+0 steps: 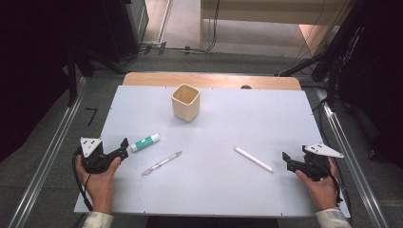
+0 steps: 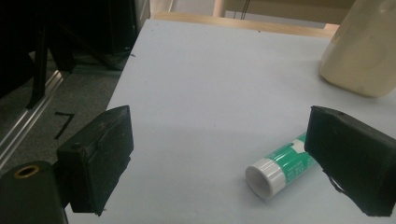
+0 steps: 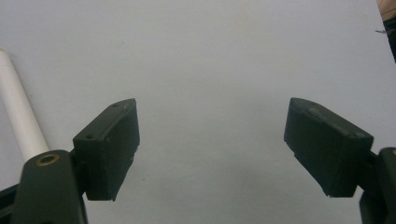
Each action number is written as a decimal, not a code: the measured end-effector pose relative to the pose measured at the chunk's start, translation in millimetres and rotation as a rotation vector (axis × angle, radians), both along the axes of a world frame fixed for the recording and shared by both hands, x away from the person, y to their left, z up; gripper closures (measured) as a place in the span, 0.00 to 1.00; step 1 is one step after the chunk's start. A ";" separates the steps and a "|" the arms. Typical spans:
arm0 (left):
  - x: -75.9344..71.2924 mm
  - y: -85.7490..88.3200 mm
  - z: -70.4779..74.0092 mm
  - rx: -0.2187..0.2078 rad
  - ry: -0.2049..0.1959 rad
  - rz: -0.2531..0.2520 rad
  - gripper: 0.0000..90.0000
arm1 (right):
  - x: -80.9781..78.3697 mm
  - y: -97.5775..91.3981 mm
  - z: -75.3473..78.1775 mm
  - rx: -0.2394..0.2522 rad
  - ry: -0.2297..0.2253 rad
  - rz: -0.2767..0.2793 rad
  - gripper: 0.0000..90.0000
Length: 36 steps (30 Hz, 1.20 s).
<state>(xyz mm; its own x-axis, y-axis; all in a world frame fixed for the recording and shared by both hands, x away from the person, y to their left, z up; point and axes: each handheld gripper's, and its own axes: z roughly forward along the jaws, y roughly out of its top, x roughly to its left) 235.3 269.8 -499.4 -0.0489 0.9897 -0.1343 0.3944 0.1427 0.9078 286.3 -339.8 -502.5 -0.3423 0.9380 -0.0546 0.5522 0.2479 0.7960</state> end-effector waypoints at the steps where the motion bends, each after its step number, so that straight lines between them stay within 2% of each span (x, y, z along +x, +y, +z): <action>1: 1.0 -1.2 1.3 0.000 -0.001 -0.020 0.10 | -0.3 -0.2 0.2 0.001 0.000 -0.001 0.19; 5: 5.6 -4.3 1.6 0.015 0.004 -0.028 0.10 | -0.8 -0.4 0.7 0.004 -0.003 -0.006 0.19; 13: 12.7 -3.5 -0.6 0.007 0.016 -0.029 0.10 | -0.2 0.4 0.2 0.002 0.000 -0.007 0.18; 22: 11.9 -3.5 0.3 0.011 0.007 -0.020 0.10 | -0.4 -0.1 0.1 0.005 0.000 -0.009 0.18; 36: 11.7 -1.9 1.4 -0.005 0.002 -0.017 0.10 | -0.8 0.1 0.2 0.004 0.000 -0.009 0.18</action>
